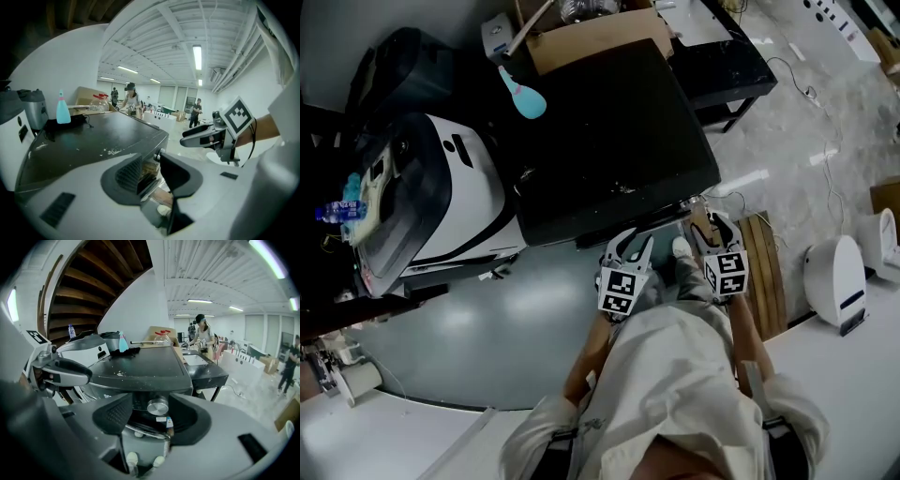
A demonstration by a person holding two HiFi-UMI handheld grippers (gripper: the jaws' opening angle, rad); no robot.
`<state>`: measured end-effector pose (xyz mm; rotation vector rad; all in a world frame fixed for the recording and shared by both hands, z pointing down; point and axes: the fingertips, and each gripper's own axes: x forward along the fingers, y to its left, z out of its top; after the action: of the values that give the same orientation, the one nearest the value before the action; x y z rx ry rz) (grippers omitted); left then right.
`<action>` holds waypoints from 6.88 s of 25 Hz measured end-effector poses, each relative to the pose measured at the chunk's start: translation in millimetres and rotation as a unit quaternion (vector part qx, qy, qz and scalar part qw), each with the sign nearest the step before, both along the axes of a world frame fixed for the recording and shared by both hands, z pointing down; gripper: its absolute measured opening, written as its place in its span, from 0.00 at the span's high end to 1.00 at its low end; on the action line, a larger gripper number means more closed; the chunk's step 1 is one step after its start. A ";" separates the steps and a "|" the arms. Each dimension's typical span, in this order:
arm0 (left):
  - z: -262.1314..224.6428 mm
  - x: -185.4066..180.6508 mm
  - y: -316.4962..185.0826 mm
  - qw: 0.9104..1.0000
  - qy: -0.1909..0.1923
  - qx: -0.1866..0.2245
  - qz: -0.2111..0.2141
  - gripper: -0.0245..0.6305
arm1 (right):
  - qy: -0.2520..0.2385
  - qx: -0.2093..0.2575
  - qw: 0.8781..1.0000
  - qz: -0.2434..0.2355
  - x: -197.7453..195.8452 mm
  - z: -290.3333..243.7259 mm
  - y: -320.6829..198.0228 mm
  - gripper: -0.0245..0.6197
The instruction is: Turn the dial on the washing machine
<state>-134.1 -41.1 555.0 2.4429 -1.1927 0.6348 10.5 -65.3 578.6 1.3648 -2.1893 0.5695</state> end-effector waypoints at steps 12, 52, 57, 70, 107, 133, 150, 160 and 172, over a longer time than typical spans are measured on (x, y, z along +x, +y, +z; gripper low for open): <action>25.2 10.8 6.1 0.999 -0.007 -0.019 0.027 0.77 | 0.000 -0.006 1.000 0.012 -1.7 26.5 -3.7 0.58; 71.6 39.4 -1.4 0.997 -0.026 -0.066 0.006 0.77 | 0.002 -0.054 0.998 0.010 -8.4 113.6 -49.0 0.52; 72.9 39.0 1.3 0.997 -0.029 -0.068 0.006 0.77 | -0.011 -0.065 0.998 0.014 -10.0 116.0 -49.0 0.54; 73.8 40.7 5.4 0.997 -0.036 -0.065 0.007 0.77 | -0.116 -0.094 0.988 0.040 -9.3 116.5 -50.0 0.54; 73.5 45.9 11.3 0.997 -0.039 -0.069 -0.011 0.77 | -0.359 -0.165 0.912 0.110 -4.8 119.6 -50.1 0.54; 74.5 45.0 6.7 0.997 -0.039 -0.067 -0.002 0.77 | -0.418 -0.176 0.878 0.151 -0.9 121.4 -50.6 0.50; 77.3 49.8 4.2 0.997 -0.037 -0.068 0.011 0.77 | -0.223 -0.106 0.966 0.081 1.1 109.6 -48.4 0.48; 79.2 47.8 4.0 0.997 -0.039 -0.071 0.011 0.77 | -0.087 -0.067 0.993 0.031 -5.0 109.0 -48.0 0.47; 81.7 42.7 4.5 0.996 -0.042 -0.074 0.008 0.77 | 0.066 -0.047 0.997 -0.011 -11.1 118.7 -46.3 0.46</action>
<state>-91.4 -36.6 636.7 2.3253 -1.1147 0.8072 -0.6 -111.6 697.3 1.2907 -2.0441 0.5509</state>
